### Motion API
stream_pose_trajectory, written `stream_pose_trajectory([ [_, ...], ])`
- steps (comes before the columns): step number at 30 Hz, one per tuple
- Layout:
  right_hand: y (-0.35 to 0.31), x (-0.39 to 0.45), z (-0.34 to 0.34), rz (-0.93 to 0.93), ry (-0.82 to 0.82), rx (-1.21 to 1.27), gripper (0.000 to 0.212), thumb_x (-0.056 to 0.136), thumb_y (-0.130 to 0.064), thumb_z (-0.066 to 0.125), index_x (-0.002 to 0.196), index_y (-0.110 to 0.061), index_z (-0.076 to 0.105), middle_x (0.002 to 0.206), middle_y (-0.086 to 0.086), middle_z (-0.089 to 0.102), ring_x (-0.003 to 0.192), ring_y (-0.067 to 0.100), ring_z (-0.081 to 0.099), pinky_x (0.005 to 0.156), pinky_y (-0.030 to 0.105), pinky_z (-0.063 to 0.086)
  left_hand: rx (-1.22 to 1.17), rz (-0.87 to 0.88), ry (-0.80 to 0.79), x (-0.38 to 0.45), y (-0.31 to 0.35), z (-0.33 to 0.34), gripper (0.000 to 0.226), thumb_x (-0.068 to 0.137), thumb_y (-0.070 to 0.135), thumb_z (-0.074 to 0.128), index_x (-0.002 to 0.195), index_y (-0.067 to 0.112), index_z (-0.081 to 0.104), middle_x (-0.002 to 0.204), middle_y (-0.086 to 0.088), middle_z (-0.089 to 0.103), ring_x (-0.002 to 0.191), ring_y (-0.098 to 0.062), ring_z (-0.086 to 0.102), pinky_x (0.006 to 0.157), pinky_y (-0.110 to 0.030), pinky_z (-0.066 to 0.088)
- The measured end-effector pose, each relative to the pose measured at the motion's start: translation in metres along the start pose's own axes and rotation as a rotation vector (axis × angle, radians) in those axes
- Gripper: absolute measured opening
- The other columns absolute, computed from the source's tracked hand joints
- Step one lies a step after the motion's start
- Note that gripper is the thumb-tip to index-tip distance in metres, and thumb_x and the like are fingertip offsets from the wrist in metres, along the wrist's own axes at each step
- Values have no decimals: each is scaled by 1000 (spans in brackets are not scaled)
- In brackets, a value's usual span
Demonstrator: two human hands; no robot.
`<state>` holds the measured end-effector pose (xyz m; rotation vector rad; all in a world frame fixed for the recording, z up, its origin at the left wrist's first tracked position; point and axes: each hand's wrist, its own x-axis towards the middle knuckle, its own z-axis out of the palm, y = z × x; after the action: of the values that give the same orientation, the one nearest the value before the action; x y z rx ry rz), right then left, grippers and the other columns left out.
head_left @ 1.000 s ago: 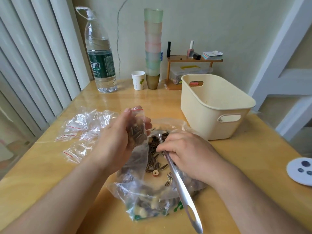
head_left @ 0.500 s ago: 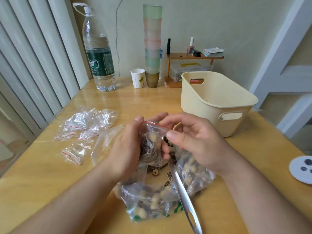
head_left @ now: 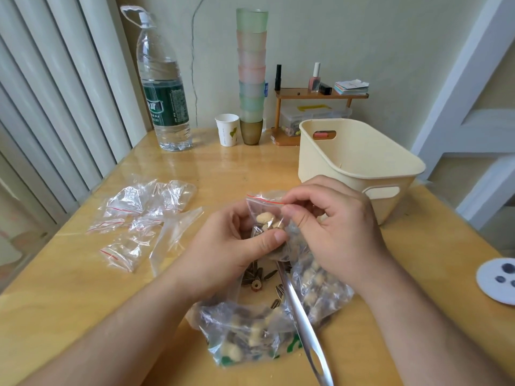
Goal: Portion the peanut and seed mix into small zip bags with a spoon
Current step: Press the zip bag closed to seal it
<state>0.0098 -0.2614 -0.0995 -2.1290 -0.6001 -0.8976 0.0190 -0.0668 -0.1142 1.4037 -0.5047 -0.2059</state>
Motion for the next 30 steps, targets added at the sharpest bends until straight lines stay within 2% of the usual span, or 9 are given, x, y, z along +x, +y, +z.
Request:
stream_pose_trajectory([
  [3, 1, 0, 1, 72, -15, 73, 11, 90, -7, 79, 96, -16, 78, 91, -6, 69, 84, 17, 67, 71, 32, 55, -55, 24, 45, -2, 1, 4, 29, 91, 3, 69, 120, -3, 68, 108, -19, 77, 97, -21, 73, 83, -30, 60],
  [5, 3, 0, 1, 148, -23, 149, 16, 91, -9, 77, 98, -24, 77, 94, -9, 69, 85, 20, 68, 71, 36, 57, -62, 73, 157, 0, 2, 2, 22, 92, 11, 67, 110, -1, 70, 97, -12, 79, 87, -15, 74, 79, -27, 59],
  [7, 2, 0, 1, 227, -11, 259, 22, 91, -12, 77, 98, -33, 76, 93, -11, 69, 84, 17, 68, 70, 32, 56, -8, 132, 244, 2, 3, -2, 18, 92, 16, 67, 100, 2, 73, 86, -4, 79, 79, -10, 71, 76, -23, 56],
  [10, -1, 1, 2, 328, 27, 393, 34, 89, -7, 78, 102, -37, 73, 90, -11, 68, 86, 14, 66, 75, 25, 54, 16, 186, 291, 2, 3, -4, 14, 90, 14, 70, 96, 3, 75, 87, -8, 80, 82, -13, 75, 79, -23, 57],
  [14, -1, 3, 4, 471, 25, 568, 40, 88, 2, 78, 113, -28, 72, 87, -4, 69, 85, 16, 67, 85, 32, 60, 39, 234, 366, 1, 2, -3, 11, 88, 13, 75, 97, 5, 75, 90, -14, 79, 87, -25, 76, 84, -33, 61],
  [17, -2, 3, 5, 572, -17, 692, 32, 90, 4, 74, 110, -21, 73, 83, -2, 72, 80, 13, 68, 77, 30, 60, 7, 236, 418, 2, 4, -6, 12, 89, 14, 74, 97, 6, 74, 89, -16, 78, 82, -25, 75, 76, -33, 62],
  [22, -4, 2, 9, 635, -23, 759, 10, 91, -3, 73, 95, -11, 75, 75, 0, 72, 72, 12, 67, 66, 24, 57, 2, 198, 455, 2, 4, -7, 16, 87, 19, 75, 97, 6, 75, 88, -14, 79, 81, -23, 74, 75, -30, 61],
  [27, -1, 1, 11, 589, -1, 650, 12, 92, -7, 75, 91, -19, 76, 73, -2, 71, 72, 13, 65, 67, 26, 57, 77, 170, 459, 2, 3, -10, 19, 90, 21, 74, 99, 5, 76, 90, -11, 79, 86, -19, 75, 88, -32, 61],
  [30, 1, 0, 12, 576, 10, 619, 17, 93, -10, 76, 86, -25, 77, 74, -2, 72, 73, 14, 65, 70, 31, 58, 90, 157, 422, 3, 3, -11, 15, 94, 21, 71, 96, 7, 75, 91, -12, 79, 86, -18, 73, 87, -29, 59],
])
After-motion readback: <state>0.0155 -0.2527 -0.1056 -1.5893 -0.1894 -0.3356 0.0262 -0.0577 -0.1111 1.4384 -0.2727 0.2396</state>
